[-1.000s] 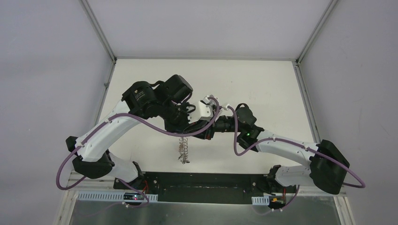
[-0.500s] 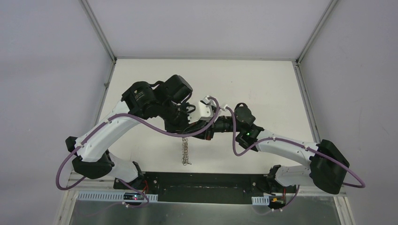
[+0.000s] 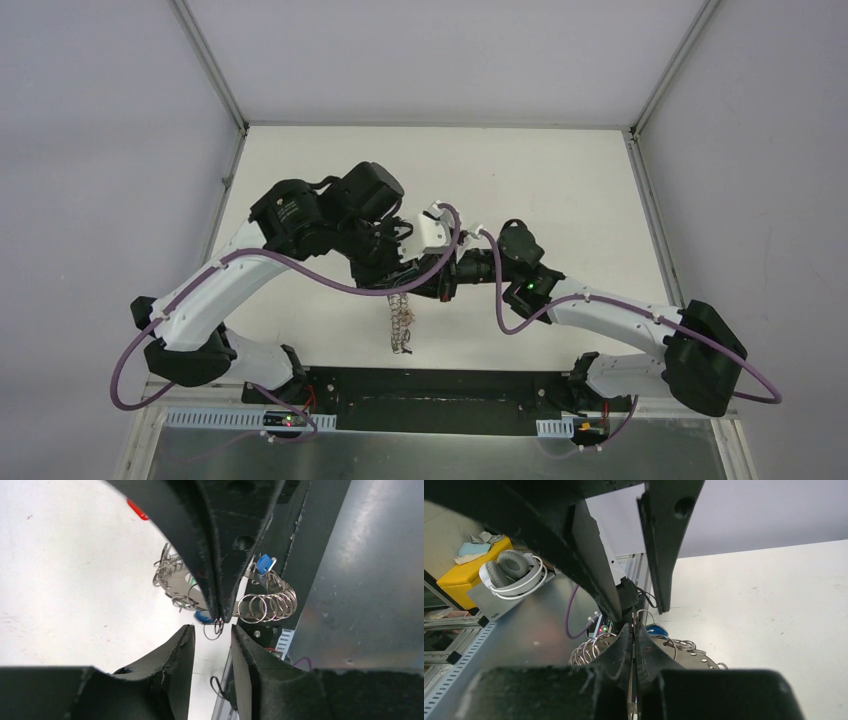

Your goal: Put the keys on the keyring

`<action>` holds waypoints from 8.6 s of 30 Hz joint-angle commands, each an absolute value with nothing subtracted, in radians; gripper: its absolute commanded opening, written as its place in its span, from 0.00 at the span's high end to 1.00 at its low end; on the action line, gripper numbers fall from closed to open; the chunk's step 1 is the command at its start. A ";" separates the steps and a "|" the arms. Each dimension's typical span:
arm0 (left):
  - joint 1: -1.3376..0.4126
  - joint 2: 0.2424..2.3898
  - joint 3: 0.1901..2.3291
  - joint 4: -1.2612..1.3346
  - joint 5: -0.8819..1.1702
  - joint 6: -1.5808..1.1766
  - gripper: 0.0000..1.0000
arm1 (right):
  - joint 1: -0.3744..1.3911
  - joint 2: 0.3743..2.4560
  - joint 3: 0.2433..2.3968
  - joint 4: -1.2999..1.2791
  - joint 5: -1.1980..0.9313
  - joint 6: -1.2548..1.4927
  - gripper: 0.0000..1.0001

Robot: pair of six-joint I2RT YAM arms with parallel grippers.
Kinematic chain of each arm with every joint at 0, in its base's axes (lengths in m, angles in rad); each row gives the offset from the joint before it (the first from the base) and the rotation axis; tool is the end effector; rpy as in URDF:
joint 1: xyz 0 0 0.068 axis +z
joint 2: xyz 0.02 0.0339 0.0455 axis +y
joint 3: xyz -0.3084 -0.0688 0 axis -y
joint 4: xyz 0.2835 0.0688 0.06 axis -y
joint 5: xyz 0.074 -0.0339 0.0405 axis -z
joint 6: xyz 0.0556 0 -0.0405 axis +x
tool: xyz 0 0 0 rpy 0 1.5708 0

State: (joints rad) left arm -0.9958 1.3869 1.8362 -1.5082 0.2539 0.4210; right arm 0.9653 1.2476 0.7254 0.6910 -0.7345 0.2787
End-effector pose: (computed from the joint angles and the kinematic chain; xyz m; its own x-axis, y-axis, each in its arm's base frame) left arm 0.1272 -0.2220 0.4824 -0.0734 0.8407 -0.5365 0.9962 0.0872 0.0003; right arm 0.1466 0.2772 0.3359 -0.1794 0.0996 -0.9787 -0.9745 -0.1542 0.1629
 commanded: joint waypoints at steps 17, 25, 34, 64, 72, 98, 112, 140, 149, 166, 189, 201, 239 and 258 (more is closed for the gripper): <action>-1.004 0.628 1.013 -0.570 0.310 0.310 0.53 | 0.956 1.139 0.708 0.730 -0.792 0.227 1.00; -1.004 0.515 0.841 -0.360 0.356 0.239 0.60 | 0.955 1.130 0.705 0.736 -0.818 0.228 1.00; -1.004 0.541 0.814 -0.332 0.390 0.221 0.76 | 0.956 1.126 0.703 0.744 -0.815 0.233 1.00; -1.003 0.560 0.822 -0.438 0.313 0.181 0.77 | 0.956 1.118 0.699 0.749 -0.796 0.232 1.00; -1.004 0.563 0.805 -0.358 0.340 0.147 0.75 | 0.955 1.118 0.698 0.749 -0.793 0.233 1.00; -1.003 0.669 1.000 -0.582 0.285 0.195 1.00 | 0.954 1.039 0.669 0.650 -0.668 0.172 0.46; -1.004 1.009 1.507 -1.166 0.265 0.387 1.00 | 0.954 1.042 0.760 0.448 -0.686 0.080 0.56; -1.004 1.251 1.745 -1.358 0.316 0.440 1.00 | 0.978 1.217 0.776 0.718 -0.732 0.219 0.73; -1.003 1.230 1.715 -1.324 0.332 0.429 1.00 | 0.988 1.243 0.787 0.729 -0.711 0.230 0.94; -1.004 0.936 1.431 -1.018 0.249 0.366 0.53 | 0.988 1.169 0.763 0.655 -0.716 0.185 1.00; -1.004 0.501 0.867 -0.464 0.327 0.535 0.61 | 0.988 1.141 0.746 0.649 -0.765 0.188 1.00; -1.004 0.561 0.896 -0.536 0.381 0.568 0.88 | 0.988 1.138 0.744 0.649 -0.759 0.187 1.00; -1.004 0.544 0.745 -0.275 0.359 0.193 1.00 | 0.988 1.128 0.721 0.717 -0.681 0.227 1.00; -1.004 0.537 0.658 -0.078 0.344 0.003 0.81 | 0.988 1.076 0.688 0.718 -0.580 0.208 1.00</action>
State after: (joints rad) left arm -0.9951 0.5316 0.6823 -0.2241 0.3145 0.0616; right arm 0.9825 1.1103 0.6888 0.6098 -0.6254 0.2180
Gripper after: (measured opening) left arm 0.184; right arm 0.008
